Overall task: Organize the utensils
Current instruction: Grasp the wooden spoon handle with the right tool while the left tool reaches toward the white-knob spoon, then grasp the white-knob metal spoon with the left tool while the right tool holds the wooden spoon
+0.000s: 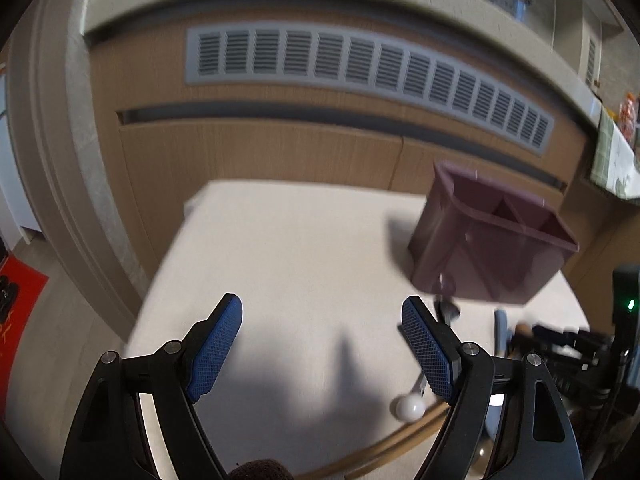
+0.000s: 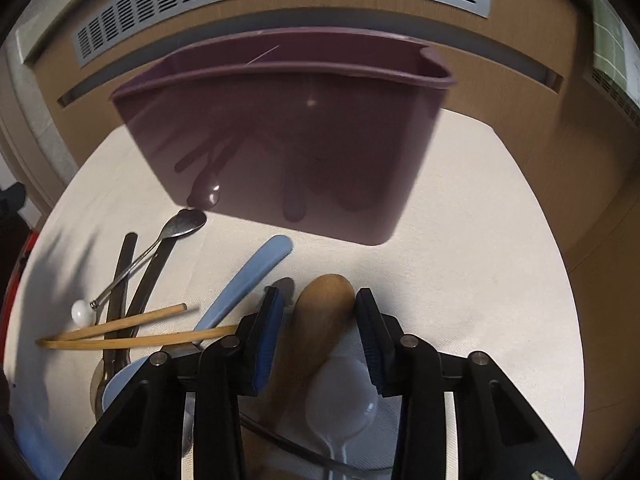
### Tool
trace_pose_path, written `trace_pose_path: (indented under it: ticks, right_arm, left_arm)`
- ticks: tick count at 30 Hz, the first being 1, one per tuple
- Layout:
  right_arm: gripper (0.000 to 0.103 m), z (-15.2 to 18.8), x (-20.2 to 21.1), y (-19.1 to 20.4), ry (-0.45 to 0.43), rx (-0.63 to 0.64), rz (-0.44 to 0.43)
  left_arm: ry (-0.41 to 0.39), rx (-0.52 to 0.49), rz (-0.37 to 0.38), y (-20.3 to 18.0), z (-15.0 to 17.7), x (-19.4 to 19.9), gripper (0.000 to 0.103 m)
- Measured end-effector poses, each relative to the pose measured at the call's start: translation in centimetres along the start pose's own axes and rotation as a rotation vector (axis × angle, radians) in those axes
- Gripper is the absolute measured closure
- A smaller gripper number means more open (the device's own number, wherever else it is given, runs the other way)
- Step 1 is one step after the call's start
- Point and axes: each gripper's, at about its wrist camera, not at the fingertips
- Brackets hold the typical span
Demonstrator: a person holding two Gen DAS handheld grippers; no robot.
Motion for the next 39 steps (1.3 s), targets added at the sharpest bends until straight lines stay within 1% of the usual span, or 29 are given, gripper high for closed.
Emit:
trace_pose_path:
  ticks: [2,3,6,7,9,10,12,13,15,16,17,19,21,23,27,33,34,36,37,39]
  right_arm:
    - [0.069,0.2,0.1,0.2,-0.013,0.028,0.006]
    - [0.073,0.3,0.2,0.2,-0.013,0.037,0.000]
    - [0.073,0.6,0.7,0.1,-0.016,0.084,-0.046]
    - [0.073,0.7,1.1,-0.1,-0.031,0.097,-0.066]
    - [0.073,0.6,2.2,-0.4,-0.063,0.100,-0.077]
    - [0.073,0.6,2.9,-0.6,-0.088,0.097,-0.078]
    - [0.073,0.5,4.2,-1.1,-0.132,0.087,-0.082]
    - [0.073,0.6,4.9,-1.5,-0.157,0.078,-0.085]
    - [0.073,0.5,5.7,-1.8,-0.179,0.065,-0.089]
    - [0.073,0.5,6.0,-2.1,-0.186,0.061,-0.092]
    - [0.073,0.5,6.1,-2.4,-0.189,0.059,-0.094]
    - [0.073,0.8,6.3,-2.7,-0.197,0.055,-0.093]
    - [0.073,0.9,6.3,-3.1,-0.202,0.048,-0.094]
    - [0.073,1.1,6.3,-3.5,-0.203,0.037,-0.097]
    - [0.073,1.3,5.8,-3.5,-0.204,0.026,-0.098]
    - [0.073,1.5,6.7,-3.7,-0.222,0.010,-0.091]
    - [0.073,1.6,7.1,-3.7,-0.231,0.009,-0.088]
    - [0.073,1.8,7.6,-3.7,-0.249,0.010,-0.080]
    - [0.073,1.9,7.9,-3.7,-0.256,0.011,-0.074]
    - [0.073,2.1,8.4,-3.6,-0.263,0.006,-0.069]
  left_arm:
    - [0.032,-0.013,0.015,-0.6,1.1,-0.6,0.021]
    - [0.050,-0.027,0.013,-1.0,1.6,-0.7,0.021]
    - [0.060,-0.062,0.017,-2.5,2.7,-0.7,0.021]
    - [0.061,-0.069,0.023,-2.9,2.8,-0.6,0.021]
    - [0.061,-0.097,0.026,-4.0,3.1,-0.2,0.021]
    - [0.062,-0.106,0.030,-4.5,3.2,0.0,0.022]
    - [0.057,-0.112,0.067,-5.4,3.2,0.2,0.027]
    - [0.058,-0.116,0.078,-5.8,3.3,0.3,0.031]
    - [0.068,-0.128,0.084,-6.5,3.4,0.3,0.032]
    - [0.074,-0.122,0.104,-6.8,3.6,0.2,0.039]
    - [0.088,-0.119,0.121,-7.0,3.7,0.0,0.051]
    - [0.117,-0.102,0.137,-7.1,3.8,-0.4,0.061]
    - [0.143,-0.077,0.169,-6.9,3.8,-0.9,0.061]
    - [0.152,-0.067,0.184,-7.0,3.9,-1.2,0.061]
    - [0.143,-0.075,0.165,-7.3,3.7,-1.5,0.061]
    - [0.175,0.008,0.202,-6.4,4.1,-1.5,0.062]
    - [0.181,0.028,0.201,-6.1,4.1,-1.5,0.062]
    - [0.185,0.065,0.166,-5.4,4.1,-1.9,0.062]
    - [0.183,0.070,0.152,-5.2,4.0,-2.1,0.062]
    - [0.193,0.055,0.160,-5.4,4.0,-2.6,0.062]
Point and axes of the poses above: each gripper's, at about its wrist camera, not at the fingertips, and x roughly against the way its jaws point, y to its left, z to its underside, and after that the axes turned 4 degrees about -x, right-handed
